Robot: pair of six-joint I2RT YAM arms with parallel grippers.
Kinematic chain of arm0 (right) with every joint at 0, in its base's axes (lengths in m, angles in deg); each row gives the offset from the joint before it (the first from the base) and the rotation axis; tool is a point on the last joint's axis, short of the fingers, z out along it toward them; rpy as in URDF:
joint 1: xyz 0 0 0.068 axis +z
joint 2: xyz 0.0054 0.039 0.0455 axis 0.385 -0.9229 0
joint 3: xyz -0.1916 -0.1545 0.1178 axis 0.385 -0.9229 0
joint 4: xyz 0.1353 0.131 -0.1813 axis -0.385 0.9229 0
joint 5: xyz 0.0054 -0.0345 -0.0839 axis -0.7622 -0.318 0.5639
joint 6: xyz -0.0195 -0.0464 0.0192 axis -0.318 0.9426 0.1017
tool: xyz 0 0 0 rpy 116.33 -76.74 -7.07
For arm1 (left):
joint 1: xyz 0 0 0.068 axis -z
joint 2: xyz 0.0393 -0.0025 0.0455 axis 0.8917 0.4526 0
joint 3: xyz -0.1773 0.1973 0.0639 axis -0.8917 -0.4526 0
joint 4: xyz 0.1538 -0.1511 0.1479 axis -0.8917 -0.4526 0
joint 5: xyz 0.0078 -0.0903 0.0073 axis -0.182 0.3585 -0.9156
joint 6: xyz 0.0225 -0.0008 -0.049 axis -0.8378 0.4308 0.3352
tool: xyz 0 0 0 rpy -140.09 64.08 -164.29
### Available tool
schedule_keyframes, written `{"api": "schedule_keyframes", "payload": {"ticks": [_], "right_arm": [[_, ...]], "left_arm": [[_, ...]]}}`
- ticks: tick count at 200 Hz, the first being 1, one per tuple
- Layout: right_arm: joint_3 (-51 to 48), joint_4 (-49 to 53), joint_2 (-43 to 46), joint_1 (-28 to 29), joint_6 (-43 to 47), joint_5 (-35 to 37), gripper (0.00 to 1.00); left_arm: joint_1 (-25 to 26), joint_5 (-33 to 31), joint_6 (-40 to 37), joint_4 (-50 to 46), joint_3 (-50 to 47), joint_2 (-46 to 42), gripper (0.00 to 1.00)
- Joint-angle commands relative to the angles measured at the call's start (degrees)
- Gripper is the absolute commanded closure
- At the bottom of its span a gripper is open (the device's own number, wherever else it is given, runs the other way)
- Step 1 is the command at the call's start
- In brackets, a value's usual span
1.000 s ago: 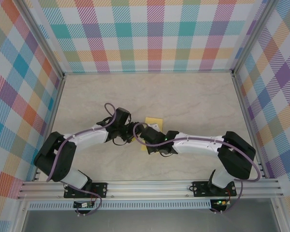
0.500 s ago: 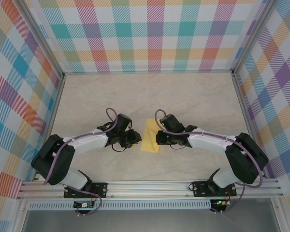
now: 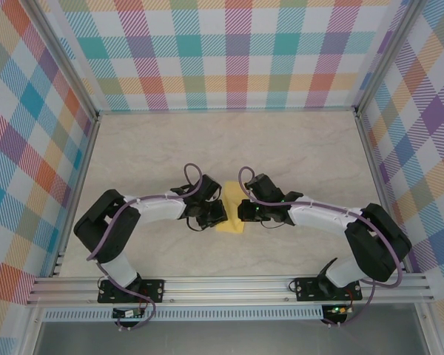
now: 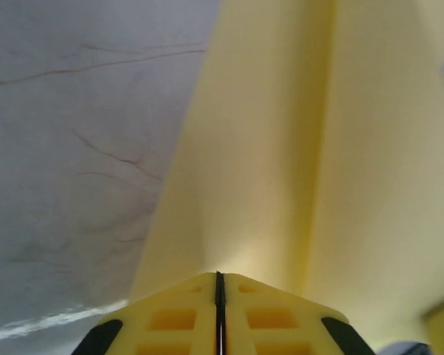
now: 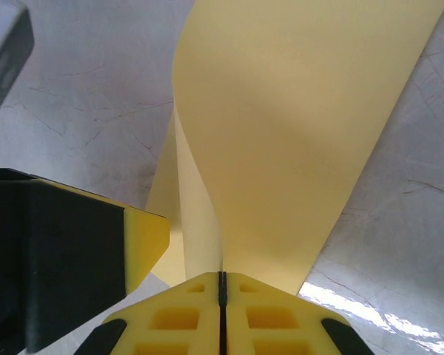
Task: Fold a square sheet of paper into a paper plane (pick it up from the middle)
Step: Fold the triangle a second time at the center of the table.
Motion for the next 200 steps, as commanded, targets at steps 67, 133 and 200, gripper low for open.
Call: {"api": "schedule_keyframes", "payload": {"ticks": [67, 133, 200], "right_arm": [[2.6, -1.1, -0.4, -0.2, -0.1, -3.8, 0.91], [6.3, -1.9, -5.1, -0.3, 1.0, -6.9, 0.91], [9.0, 1.1, -9.1, -0.5, 4.2, -6.6, 0.91]], "left_arm": [[-1.0, -11.8, -7.1, -15.3, 2.3, -1.2, 0.93], [-1.1, -11.8, -9.4, -15.3, 3.1, -2.6, 0.91], [-1.2, -10.8, -9.5, -14.2, 3.2, -4.8, 0.89]]}}
